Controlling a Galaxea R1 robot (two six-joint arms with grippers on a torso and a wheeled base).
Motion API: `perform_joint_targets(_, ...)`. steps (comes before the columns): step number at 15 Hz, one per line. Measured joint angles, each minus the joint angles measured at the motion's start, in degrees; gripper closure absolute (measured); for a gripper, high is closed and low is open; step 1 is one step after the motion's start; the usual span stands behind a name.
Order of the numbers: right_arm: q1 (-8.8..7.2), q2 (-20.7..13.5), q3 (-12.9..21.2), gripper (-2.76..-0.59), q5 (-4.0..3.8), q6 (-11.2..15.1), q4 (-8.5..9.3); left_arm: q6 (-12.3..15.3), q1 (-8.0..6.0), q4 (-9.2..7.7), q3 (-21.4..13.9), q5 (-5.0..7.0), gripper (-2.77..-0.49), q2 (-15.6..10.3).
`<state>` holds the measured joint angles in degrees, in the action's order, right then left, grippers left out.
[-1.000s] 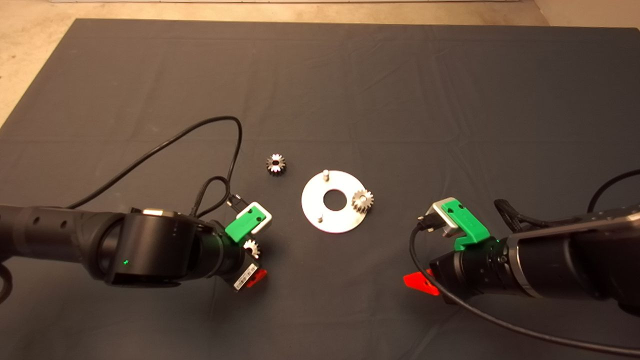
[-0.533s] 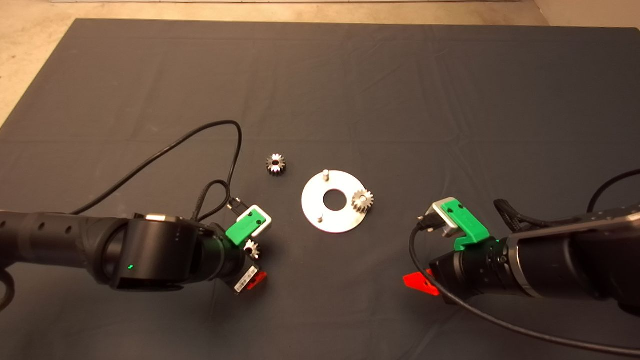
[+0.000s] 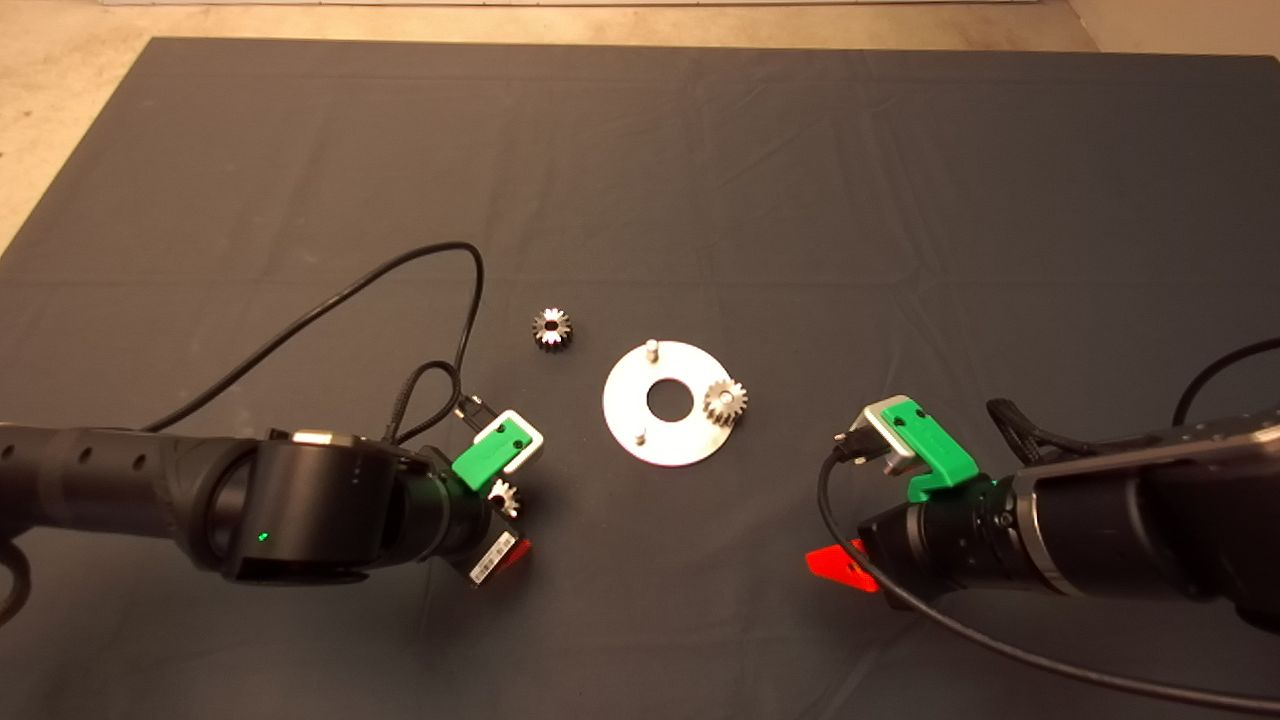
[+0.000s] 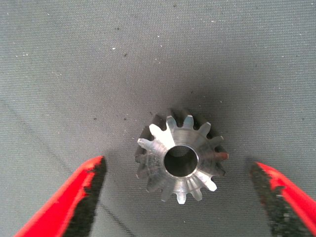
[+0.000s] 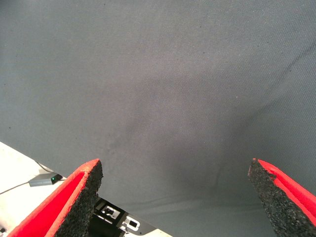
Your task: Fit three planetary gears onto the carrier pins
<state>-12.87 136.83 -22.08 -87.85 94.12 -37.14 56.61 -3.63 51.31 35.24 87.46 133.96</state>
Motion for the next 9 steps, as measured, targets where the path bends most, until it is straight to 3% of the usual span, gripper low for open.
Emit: perform_joint_targets(9,0.00,0.01,0.00,-2.20,0.00,0.00,0.00,0.00,0.00,0.54,0.00,-0.02,-1.69,0.00)
